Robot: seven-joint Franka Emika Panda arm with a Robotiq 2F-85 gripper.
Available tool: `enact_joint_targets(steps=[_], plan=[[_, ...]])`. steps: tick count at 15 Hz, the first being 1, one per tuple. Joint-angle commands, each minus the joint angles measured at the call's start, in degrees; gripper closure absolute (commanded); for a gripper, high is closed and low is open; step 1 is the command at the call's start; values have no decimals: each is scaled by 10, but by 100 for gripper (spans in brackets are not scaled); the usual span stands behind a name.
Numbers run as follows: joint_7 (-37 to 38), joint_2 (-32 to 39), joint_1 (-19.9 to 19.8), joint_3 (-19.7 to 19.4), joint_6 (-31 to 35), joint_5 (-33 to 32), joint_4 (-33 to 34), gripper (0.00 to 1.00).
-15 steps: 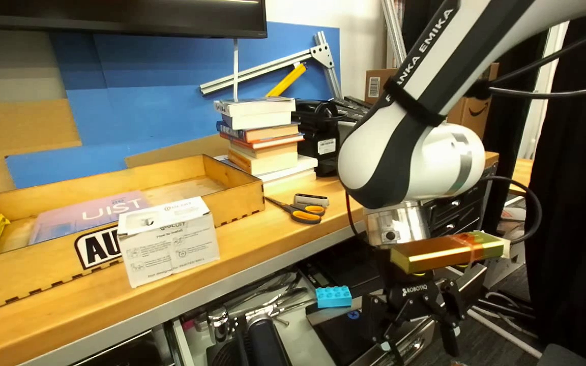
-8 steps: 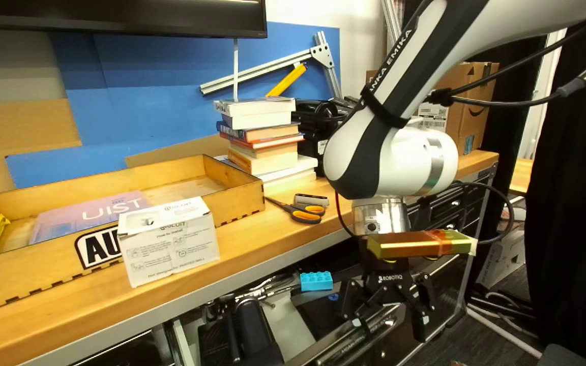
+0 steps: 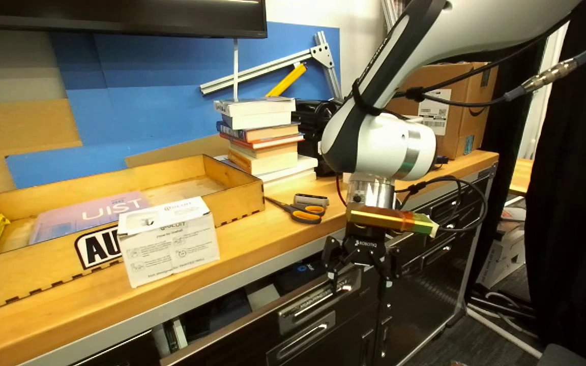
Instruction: Put the blue object in the drawer and close the drawer
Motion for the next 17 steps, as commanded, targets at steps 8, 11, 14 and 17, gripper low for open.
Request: enact_joint_targets(steps=[8,11,14,17], plan=[[16,-10,-24,-10,60,38,26,0],[1,-90,-18,-10,73,18,-32,0],[7,-68,-17,-12,51,4,-6,0],[8,-121,-11,-11,43,-3,-32,0]])
